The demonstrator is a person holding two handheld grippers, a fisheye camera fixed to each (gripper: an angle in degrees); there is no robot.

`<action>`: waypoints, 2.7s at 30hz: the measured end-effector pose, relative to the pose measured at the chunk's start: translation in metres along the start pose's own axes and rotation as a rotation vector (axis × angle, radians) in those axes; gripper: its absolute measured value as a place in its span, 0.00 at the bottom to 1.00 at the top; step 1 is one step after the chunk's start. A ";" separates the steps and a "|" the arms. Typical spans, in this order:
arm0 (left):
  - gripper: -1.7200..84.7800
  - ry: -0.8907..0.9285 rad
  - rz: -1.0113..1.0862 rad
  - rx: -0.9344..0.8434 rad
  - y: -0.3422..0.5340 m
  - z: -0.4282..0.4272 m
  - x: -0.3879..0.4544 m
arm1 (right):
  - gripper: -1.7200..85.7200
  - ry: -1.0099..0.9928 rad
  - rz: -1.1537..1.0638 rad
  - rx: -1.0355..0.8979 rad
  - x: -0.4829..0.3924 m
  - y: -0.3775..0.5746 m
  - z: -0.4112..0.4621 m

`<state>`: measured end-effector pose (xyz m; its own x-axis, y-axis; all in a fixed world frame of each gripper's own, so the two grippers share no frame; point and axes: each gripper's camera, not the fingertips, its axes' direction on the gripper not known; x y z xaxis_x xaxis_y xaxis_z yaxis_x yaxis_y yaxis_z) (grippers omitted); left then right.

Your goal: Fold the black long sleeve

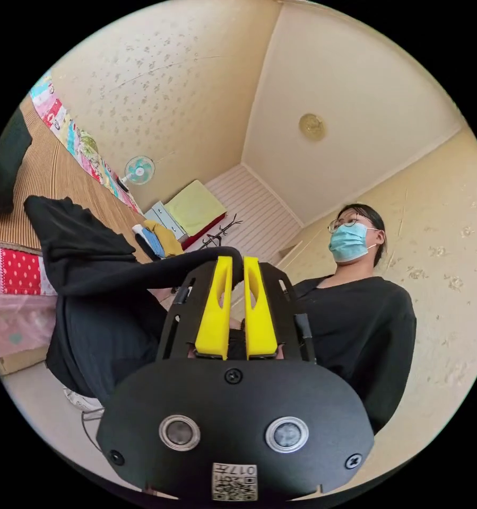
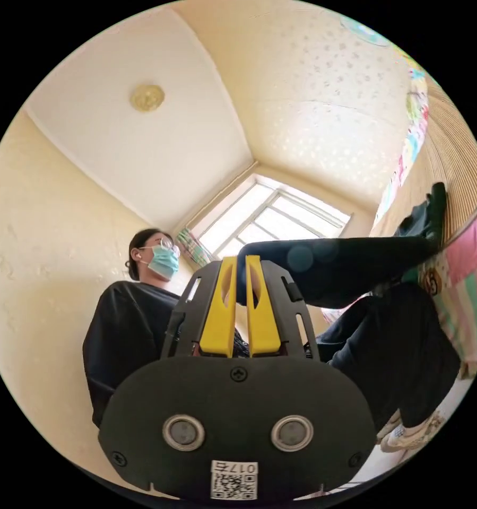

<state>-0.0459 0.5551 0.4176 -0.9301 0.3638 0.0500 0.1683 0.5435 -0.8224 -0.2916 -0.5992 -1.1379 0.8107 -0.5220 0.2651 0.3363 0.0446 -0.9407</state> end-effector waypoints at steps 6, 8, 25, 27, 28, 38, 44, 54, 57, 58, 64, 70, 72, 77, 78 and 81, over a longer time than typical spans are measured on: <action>0.07 -0.196 -0.185 0.080 0.015 -0.030 0.000 | 0.06 0.303 0.053 -0.109 -0.005 0.016 0.031; 0.07 -0.322 -0.282 0.114 0.012 -0.032 -0.020 | 0.06 0.448 0.224 -0.060 0.036 0.017 0.030; 0.21 -0.619 -0.502 0.192 -0.235 -0.010 -0.272 | 0.17 0.703 0.328 0.073 0.327 -0.143 0.137; 0.22 -0.708 -0.468 0.139 -0.211 -0.006 -0.263 | 0.18 0.801 0.314 0.005 0.327 -0.119 0.139; 0.23 -0.784 -0.468 0.102 -0.187 -0.005 -0.259 | 0.19 0.881 0.319 -0.068 0.328 -0.099 0.140; 0.30 -0.553 -0.788 0.208 0.021 -0.011 -0.314 | 0.17 1.059 0.438 0.054 0.313 0.080 0.110; 0.11 -0.444 -0.734 0.361 0.048 0.015 -0.325 | 0.15 1.087 0.190 -0.304 0.324 0.036 0.276; 0.10 -0.963 -0.276 0.088 -0.055 0.137 -0.228 | 0.29 0.880 0.260 -1.143 0.450 -0.002 0.584; 0.09 -0.963 -0.250 0.062 -0.058 0.164 -0.233 | 0.30 1.129 0.244 -1.435 0.488 0.021 0.647; 0.09 -0.978 -0.244 0.069 -0.057 0.171 -0.234 | 0.30 1.227 0.239 -1.581 0.505 0.041 0.662; 0.13 -0.958 -0.217 0.007 -0.052 0.191 -0.241 | 0.18 1.388 0.096 -1.908 0.507 0.106 0.665; 0.16 -0.793 -0.085 -0.018 -0.025 0.177 -0.220 | 0.14 1.077 0.124 -1.418 0.393 -0.019 0.549; 0.17 -0.766 -0.111 -0.050 -0.018 0.176 -0.226 | 0.14 0.933 0.122 -1.194 0.349 -0.060 0.474; 0.19 -0.691 -0.185 -0.115 -0.011 0.181 -0.261 | 0.12 0.789 0.047 -0.775 0.265 -0.089 0.251; 0.20 -0.648 -0.210 -0.127 -0.013 0.182 -0.274 | 0.12 0.801 0.059 -0.731 0.261 -0.088 0.229; 0.21 -0.598 -0.255 -0.172 -0.025 0.191 -0.309 | 0.12 0.888 0.172 -0.599 0.258 -0.072 0.140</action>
<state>0.1746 0.2847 0.3139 -0.9599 -0.2470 -0.1324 -0.0772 0.6874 -0.7222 -0.0394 -0.6173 -0.9722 0.1070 -0.9894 0.0985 -0.2325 -0.1212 -0.9650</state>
